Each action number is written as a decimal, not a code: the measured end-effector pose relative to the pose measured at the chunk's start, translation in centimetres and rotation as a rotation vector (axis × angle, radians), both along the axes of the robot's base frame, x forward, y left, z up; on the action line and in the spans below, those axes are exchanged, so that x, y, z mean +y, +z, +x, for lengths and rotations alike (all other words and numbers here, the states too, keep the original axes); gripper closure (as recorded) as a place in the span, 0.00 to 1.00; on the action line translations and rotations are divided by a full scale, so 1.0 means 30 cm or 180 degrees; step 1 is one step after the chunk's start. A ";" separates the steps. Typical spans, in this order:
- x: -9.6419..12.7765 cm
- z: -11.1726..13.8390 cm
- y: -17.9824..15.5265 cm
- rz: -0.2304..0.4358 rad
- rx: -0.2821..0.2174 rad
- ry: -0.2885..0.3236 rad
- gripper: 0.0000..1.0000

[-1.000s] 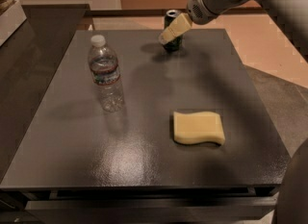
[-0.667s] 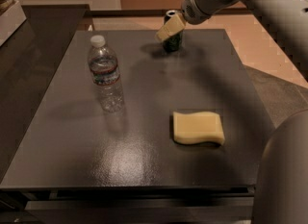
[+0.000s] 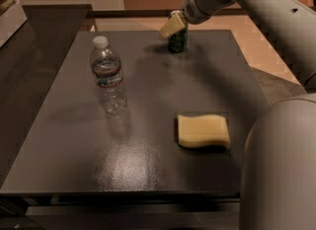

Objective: Move green can near water bottle

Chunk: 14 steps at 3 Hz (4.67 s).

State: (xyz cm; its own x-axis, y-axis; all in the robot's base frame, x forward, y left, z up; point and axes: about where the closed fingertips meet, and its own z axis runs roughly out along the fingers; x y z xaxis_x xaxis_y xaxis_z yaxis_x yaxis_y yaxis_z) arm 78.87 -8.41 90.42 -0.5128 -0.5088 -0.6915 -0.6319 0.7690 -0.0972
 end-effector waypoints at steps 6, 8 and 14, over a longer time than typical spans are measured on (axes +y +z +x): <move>0.162 -0.437 0.127 0.0372 -0.0093 0.1203 1.00; 0.290 -0.687 0.135 0.0384 0.0042 0.2047 1.00; 0.410 -0.859 0.008 0.0175 0.0164 0.2455 0.00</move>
Offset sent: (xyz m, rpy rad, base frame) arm -0.0110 -0.0091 0.0184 0.0485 -0.0253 -0.0116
